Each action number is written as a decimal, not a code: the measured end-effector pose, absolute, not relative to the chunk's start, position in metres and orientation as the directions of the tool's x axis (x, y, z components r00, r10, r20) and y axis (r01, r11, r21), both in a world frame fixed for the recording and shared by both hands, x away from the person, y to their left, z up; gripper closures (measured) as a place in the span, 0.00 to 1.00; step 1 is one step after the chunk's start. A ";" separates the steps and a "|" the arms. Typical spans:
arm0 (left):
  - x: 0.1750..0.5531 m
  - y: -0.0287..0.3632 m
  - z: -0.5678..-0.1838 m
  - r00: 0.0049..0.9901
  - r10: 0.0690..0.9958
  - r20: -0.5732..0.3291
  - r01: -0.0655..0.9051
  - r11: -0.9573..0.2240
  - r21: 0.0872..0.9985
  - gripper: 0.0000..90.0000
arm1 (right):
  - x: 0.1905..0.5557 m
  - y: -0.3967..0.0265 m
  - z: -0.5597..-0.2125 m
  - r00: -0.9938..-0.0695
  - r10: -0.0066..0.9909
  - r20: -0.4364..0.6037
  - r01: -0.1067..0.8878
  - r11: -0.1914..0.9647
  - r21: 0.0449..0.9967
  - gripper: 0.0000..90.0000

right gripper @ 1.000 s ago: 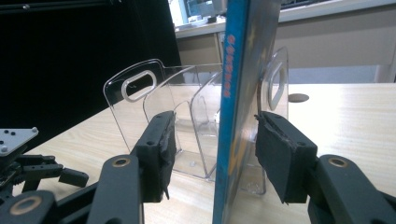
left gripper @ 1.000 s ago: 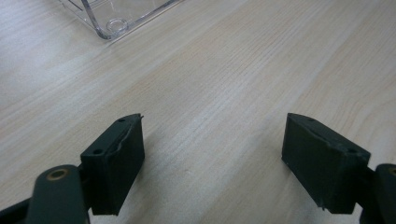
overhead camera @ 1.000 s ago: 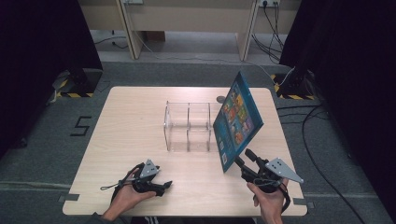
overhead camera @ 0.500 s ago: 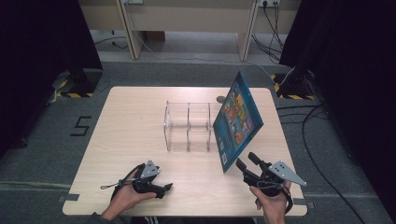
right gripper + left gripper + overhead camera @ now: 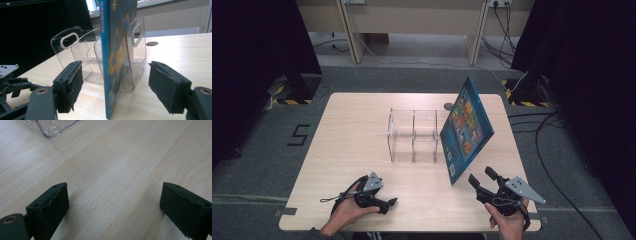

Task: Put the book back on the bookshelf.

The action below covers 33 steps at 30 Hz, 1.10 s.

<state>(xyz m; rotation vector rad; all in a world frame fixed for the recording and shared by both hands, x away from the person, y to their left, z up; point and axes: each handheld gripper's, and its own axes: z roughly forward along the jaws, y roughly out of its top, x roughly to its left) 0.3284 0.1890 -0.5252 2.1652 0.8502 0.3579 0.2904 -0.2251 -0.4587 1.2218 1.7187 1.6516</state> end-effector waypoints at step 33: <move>0.328 0.189 -0.525 0.744 0.668 -0.015 0.456 -0.492 0.742 0.07 | 0.279 -0.243 -0.471 -0.477 0.854 0.209 0.322 -0.052 0.945 0.20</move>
